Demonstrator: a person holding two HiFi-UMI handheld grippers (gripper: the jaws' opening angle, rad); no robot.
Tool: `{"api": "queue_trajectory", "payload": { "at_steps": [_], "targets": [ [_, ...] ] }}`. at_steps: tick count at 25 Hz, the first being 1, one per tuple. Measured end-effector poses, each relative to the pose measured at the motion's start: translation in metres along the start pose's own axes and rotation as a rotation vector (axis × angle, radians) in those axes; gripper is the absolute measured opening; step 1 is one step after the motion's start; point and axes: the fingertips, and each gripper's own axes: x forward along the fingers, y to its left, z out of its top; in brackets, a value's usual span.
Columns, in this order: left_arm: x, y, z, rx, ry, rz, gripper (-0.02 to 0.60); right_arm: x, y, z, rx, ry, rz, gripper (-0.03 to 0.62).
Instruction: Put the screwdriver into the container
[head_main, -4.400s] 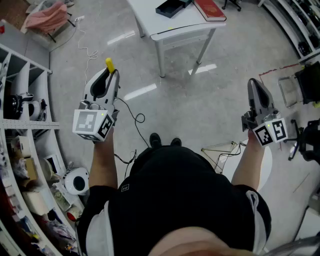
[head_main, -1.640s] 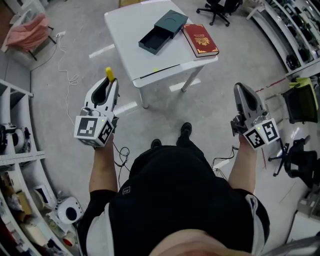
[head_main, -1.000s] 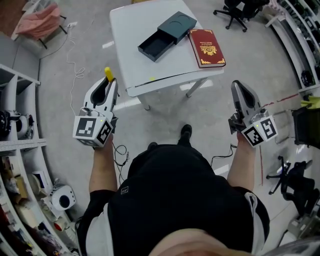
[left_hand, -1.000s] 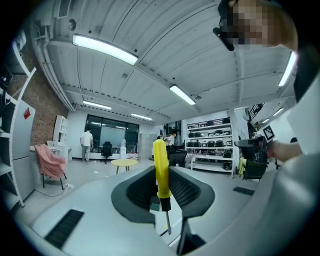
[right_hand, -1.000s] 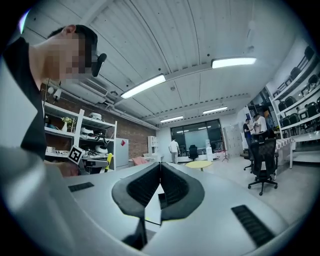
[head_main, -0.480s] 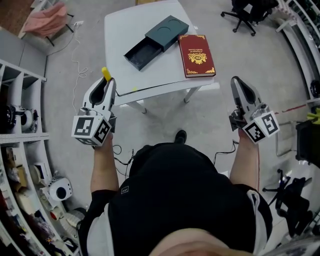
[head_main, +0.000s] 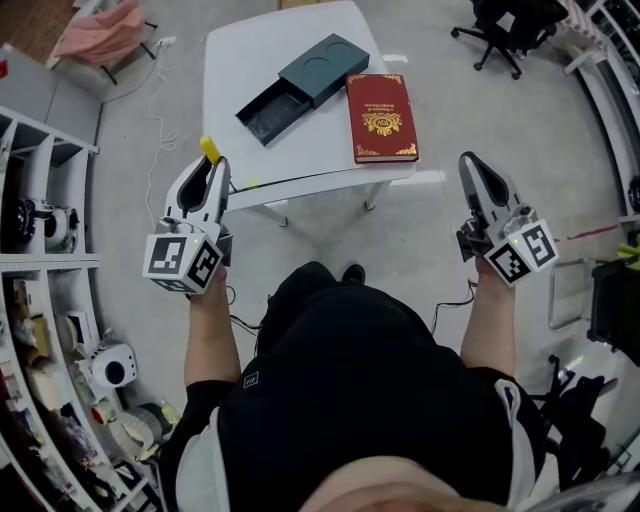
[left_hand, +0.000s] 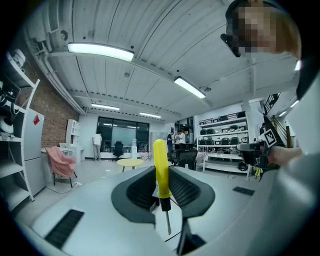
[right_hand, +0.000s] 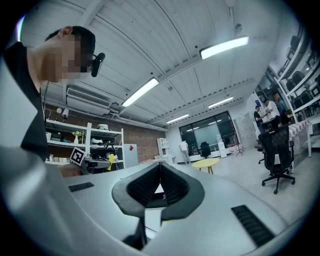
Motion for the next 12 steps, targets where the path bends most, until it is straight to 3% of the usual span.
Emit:
{"api": "queue_trajectory", "payload": {
  "at_steps": [12],
  "targets": [
    [0.046,0.011,-0.020,-0.051,0.010,0.025,0.087,0.047,-0.026,-0.014,0.011,0.065,0.068,0.028]
  ]
}}
